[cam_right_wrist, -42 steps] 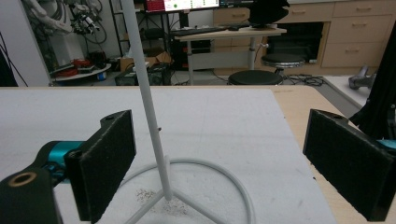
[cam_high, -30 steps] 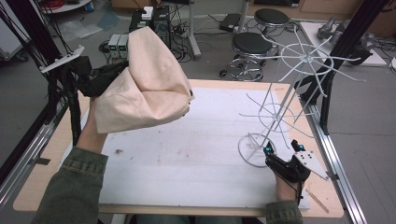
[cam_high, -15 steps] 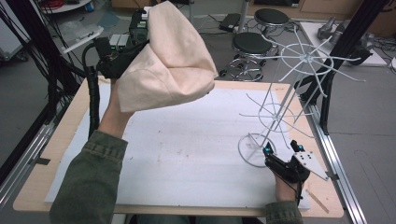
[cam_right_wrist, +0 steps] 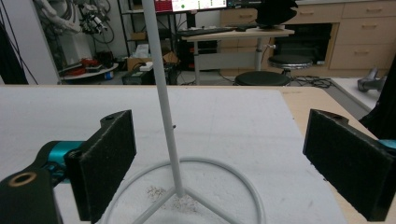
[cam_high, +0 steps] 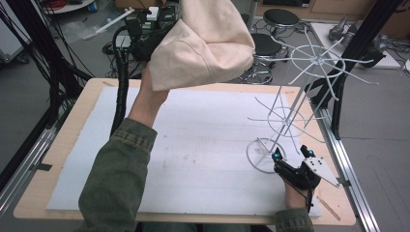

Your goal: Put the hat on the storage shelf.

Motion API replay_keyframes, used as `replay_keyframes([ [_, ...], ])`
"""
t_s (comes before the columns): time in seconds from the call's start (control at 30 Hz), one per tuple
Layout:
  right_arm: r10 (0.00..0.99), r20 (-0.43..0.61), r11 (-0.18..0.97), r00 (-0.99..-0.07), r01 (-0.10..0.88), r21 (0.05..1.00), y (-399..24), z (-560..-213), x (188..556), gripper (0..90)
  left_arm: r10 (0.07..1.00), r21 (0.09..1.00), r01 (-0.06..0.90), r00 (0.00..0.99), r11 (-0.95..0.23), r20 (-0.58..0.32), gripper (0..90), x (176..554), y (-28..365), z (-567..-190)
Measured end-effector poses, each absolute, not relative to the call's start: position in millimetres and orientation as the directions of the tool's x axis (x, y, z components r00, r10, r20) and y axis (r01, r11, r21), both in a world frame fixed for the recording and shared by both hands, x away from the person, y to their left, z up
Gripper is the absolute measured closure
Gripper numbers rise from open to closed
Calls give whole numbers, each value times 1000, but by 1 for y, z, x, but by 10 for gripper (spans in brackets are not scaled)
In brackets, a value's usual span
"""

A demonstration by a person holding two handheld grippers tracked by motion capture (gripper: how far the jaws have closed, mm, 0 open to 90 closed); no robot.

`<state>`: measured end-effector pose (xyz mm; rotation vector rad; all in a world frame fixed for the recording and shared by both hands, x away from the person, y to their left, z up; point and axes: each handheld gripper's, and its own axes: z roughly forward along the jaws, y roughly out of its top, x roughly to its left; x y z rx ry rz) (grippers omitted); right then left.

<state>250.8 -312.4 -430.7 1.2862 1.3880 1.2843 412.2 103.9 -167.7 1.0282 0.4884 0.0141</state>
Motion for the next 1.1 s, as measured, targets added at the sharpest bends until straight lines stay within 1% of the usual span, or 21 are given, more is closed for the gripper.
replay_keyframes([
  [0.17, 989, 58, -38, -138, 138, 990, -311, -431, 250, 85, 237, 816, 228, 885, 531, -401, 813, 419, 87, -162],
  [0.3, 989, 62, -42, -137, 143, 989, -311, -431, 250, 85, 211, 780, 269, 867, 565, -451, 813, 432, 75, -159],
  [0.63, 989, 59, -40, -136, 136, 990, -313, -431, 248, 85, 228, 780, 297, 845, 551, -483, 809, 460, 33, -150],
  [0.9, 987, 47, -28, -151, 126, 992, -312, -430, 247, 86, 211, 758, 342, 824, 555, -526, 810, 484, 7, -155],
  [1.1, 987, 54, -35, -150, 127, 991, -312, -430, 248, 86, 220, 774, 346, 825, 530, -520, 811, 493, -5, -164],
])
